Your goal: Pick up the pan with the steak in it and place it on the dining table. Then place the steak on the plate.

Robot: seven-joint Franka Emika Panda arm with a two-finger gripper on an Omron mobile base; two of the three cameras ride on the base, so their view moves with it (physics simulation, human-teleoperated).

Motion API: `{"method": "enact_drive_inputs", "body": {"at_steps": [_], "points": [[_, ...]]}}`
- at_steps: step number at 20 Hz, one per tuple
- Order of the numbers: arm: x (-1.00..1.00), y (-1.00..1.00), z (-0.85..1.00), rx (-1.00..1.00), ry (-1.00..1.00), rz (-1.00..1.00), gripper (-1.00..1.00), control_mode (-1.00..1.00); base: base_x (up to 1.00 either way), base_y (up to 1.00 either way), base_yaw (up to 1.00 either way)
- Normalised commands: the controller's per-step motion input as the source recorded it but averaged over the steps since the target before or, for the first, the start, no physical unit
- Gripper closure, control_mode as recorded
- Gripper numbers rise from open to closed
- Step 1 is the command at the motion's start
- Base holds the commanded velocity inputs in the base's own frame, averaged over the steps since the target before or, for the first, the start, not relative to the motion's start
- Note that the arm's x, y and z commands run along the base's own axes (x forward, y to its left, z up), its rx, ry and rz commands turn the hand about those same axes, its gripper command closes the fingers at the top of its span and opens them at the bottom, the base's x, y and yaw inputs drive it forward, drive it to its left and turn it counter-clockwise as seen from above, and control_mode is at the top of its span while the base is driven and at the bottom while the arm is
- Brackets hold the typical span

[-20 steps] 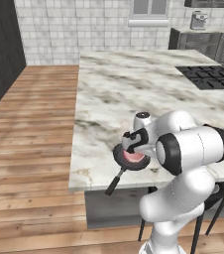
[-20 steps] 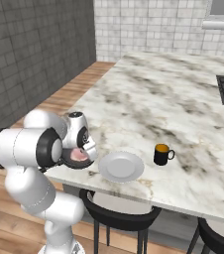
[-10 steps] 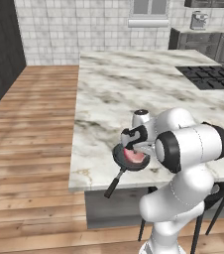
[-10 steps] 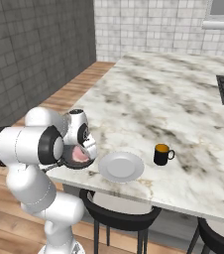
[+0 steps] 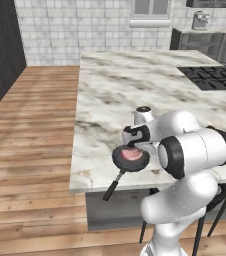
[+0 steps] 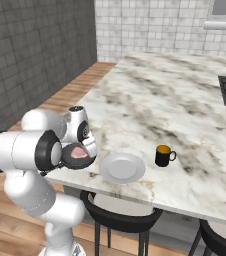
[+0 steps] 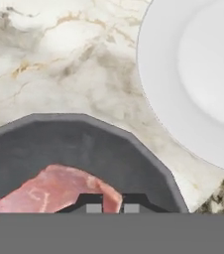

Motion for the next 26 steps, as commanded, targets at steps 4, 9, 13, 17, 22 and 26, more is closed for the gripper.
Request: {"method": "enact_drive_inputs", "body": {"at_steps": [4,9,13,17,22,26], "points": [[0.07,0.0,0.5,0.02,-0.01,-0.16,1.0,-1.0,0.0,0.0,0.0],[0.01,-0.13,0.58,0.03,-0.03,-0.14,1.0,-1.0,0.0,0.0,0.0],[0.0,-0.41,0.57,0.04,-0.09,-0.11,1.0,-1.0,0.0,0.0,0.0],[-0.03,-0.51,0.52,0.03,-0.12,-0.12,1.0,-1.0,0.0,0.0,0.0],[-0.18,-0.65,0.36,0.02,-0.1,-0.13,1.0,-1.0,0.0,0.0,0.0],[-0.31,-0.62,-0.01,0.01,-0.02,-0.12,1.0,-1.0,0.0,0.0,0.0]]}}
